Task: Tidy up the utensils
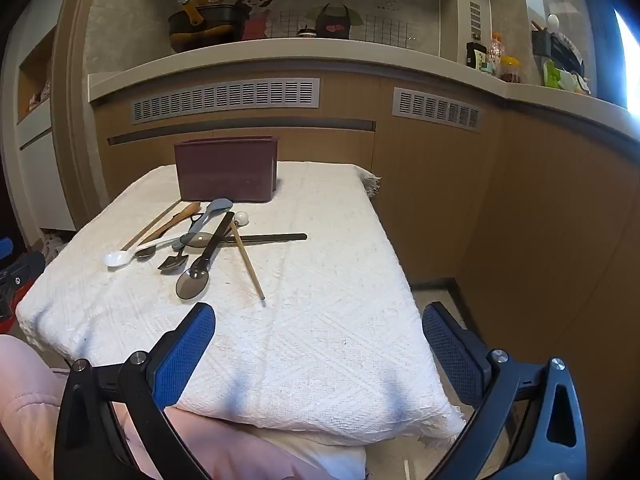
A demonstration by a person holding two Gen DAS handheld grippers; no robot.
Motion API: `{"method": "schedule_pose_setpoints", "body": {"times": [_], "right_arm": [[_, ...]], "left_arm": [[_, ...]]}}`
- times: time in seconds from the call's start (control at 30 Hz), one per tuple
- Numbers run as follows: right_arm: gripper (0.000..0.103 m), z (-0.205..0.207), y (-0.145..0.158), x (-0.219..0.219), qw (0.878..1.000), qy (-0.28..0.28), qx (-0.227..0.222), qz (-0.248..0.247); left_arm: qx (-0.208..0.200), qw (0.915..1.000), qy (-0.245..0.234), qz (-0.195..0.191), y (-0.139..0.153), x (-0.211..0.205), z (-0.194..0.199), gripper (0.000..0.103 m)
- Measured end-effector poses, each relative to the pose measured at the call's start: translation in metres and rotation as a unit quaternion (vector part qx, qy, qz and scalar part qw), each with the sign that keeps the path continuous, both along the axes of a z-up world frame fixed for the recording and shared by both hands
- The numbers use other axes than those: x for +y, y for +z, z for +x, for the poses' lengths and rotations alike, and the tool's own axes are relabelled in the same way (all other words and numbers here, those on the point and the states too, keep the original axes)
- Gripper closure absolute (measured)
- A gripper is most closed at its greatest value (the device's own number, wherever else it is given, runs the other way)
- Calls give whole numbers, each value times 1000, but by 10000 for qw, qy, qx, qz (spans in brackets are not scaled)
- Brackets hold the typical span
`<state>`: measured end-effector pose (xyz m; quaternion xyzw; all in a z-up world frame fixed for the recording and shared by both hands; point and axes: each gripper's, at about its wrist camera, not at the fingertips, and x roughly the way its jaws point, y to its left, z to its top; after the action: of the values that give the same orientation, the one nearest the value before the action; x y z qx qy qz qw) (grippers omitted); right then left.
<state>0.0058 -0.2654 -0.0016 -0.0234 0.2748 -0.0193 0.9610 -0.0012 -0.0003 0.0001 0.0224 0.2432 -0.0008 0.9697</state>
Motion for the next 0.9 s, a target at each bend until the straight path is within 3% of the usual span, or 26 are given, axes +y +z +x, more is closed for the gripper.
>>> {"method": "schedule_pose_setpoints", "body": {"times": [0.13, 0.17, 0.3, 0.9], "right_arm": [[0, 0, 0, 0, 10000, 5, 6, 9], [0, 0, 0, 0, 10000, 14, 1, 9], [0, 2, -1, 1, 10000, -1, -4, -17], [0, 5, -1, 3, 10000, 25, -56, -30]], "left_arm": [[-183, 9998, 110, 50, 3, -5, -10, 0], [49, 10000, 12, 37, -3, -7, -5, 0], [94, 10000, -11, -27, -2, -3, 1, 0], [-22, 10000, 41, -26, 5, 1, -3, 0]]}}
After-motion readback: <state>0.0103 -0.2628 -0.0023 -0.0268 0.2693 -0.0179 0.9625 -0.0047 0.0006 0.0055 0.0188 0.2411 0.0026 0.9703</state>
